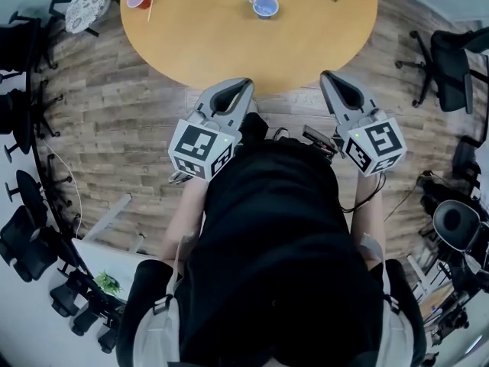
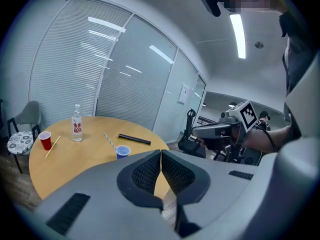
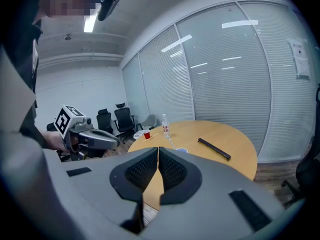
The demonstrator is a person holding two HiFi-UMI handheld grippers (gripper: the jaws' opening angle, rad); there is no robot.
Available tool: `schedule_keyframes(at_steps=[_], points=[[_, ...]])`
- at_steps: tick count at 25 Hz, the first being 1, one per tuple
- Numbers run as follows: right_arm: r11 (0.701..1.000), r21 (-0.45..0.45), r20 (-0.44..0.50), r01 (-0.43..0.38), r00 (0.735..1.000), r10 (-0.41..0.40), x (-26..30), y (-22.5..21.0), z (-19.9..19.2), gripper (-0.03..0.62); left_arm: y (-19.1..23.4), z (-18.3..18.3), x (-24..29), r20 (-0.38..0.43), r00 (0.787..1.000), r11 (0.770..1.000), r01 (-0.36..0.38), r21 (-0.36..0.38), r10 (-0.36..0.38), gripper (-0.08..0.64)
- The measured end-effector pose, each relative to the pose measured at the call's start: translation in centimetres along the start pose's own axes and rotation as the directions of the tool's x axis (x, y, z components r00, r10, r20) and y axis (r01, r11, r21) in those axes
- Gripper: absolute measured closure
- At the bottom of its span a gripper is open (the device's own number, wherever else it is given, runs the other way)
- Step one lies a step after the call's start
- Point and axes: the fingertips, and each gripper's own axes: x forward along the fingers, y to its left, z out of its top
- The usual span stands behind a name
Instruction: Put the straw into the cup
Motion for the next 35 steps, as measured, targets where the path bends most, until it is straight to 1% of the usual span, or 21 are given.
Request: schedule_keyframes(at_steps=[7,12,16,20,23,29,32,35], points=[[0.999,0.035,0.018,0.004,1.000,-0.004,-5.6,0.0,-2.9,0.572,-5.8,-1.4,-0.1,-0.001,1.000,1.000,0.021,0.015,-0.021,0.543],[0.998,0.030,0.054,-0.046,0.998,0.044,-9.7,0.9,-4.5,0.572,-9.6,-3.4,-0.1,-0.028,1.000,0.998,0.001,0.058,0.001,0.543],[0.997,0.032,0.034,-0.075,0.997,0.074,-12.6,1.5,-7.0,0.572,-13.1,-5.0,-1.0,-0.022,1.000,0.999,-0.003,0.033,0.004,0.543],[0.995,0.049,0.015,-0.083,0.996,0.082,-14.9,1.7,-9.2,0.572,-16.1,-6.7,-2.3,-0.028,0.999,0.999,-0.032,0.025,0.033,0.543],[0.994,0.051,0.010,-0.101,0.995,0.101,-16.0,2.0,-10.4,0.572,-17.6,-7.9,-3.2,-0.036,0.997,0.997,-0.067,0.030,0.068,0.543],[0.990,0.056,0.024,-0.133,0.991,0.132,-17.8,2.6,-11.5,0.572,-19.7,-8.7,-4.9,-0.024,0.994,0.995,-0.104,0.006,0.104,0.543],[0.990,0.070,0.032,-0.118,0.993,0.116,-18.6,2.2,-11.8,0.572,-20.3,-8.7,-5.0,-0.028,0.994,0.994,-0.106,0.010,0.106,0.543],[0.992,0.063,0.052,-0.111,0.993,0.108,-19.1,1.5,-11.5,0.572,-20.7,-8.1,-4.7,-0.007,0.996,0.996,-0.087,0.000,0.087,0.543]])
